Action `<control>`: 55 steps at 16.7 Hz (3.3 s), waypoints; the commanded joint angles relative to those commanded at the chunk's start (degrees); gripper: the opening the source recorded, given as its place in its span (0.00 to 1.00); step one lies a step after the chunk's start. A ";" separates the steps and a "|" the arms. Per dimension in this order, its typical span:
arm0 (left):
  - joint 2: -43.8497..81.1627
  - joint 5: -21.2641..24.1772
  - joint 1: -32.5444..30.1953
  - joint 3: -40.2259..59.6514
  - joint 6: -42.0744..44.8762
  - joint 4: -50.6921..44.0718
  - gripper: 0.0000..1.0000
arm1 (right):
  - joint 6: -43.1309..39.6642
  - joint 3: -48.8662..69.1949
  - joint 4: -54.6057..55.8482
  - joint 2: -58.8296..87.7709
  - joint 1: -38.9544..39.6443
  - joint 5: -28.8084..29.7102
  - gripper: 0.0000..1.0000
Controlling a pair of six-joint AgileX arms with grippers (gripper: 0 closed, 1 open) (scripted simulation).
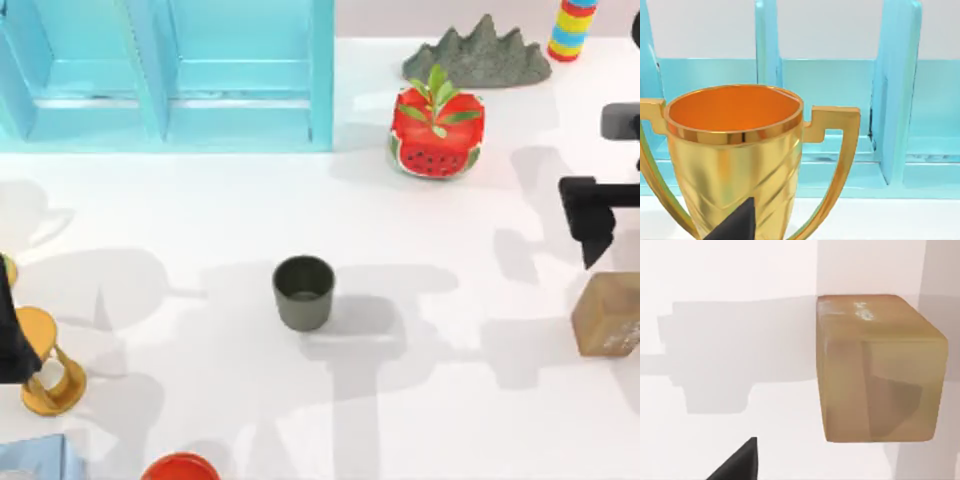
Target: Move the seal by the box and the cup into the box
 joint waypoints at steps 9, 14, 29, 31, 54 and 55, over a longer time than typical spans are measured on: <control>0.00 0.00 0.00 0.00 0.00 0.00 1.00 | -0.21 11.26 -12.52 -1.59 -0.24 -0.03 1.00; 0.00 0.00 0.00 0.00 0.00 0.00 1.00 | 3.41 14.99 -12.85 1.66 3.80 0.49 1.00; 0.00 0.00 0.00 0.00 0.00 0.00 1.00 | 36.45 65.57 -18.97 43.23 37.02 4.53 1.00; 0.00 0.00 0.00 0.00 0.00 0.00 1.00 | 37.67 68.95 -19.29 45.92 37.46 4.66 1.00; 0.00 0.00 0.00 0.00 0.00 0.00 1.00 | 37.38 48.09 0.62 44.79 36.90 4.63 1.00; 0.00 0.00 0.00 0.00 0.00 0.00 1.00 | 37.38 48.09 0.62 44.79 36.90 4.63 0.92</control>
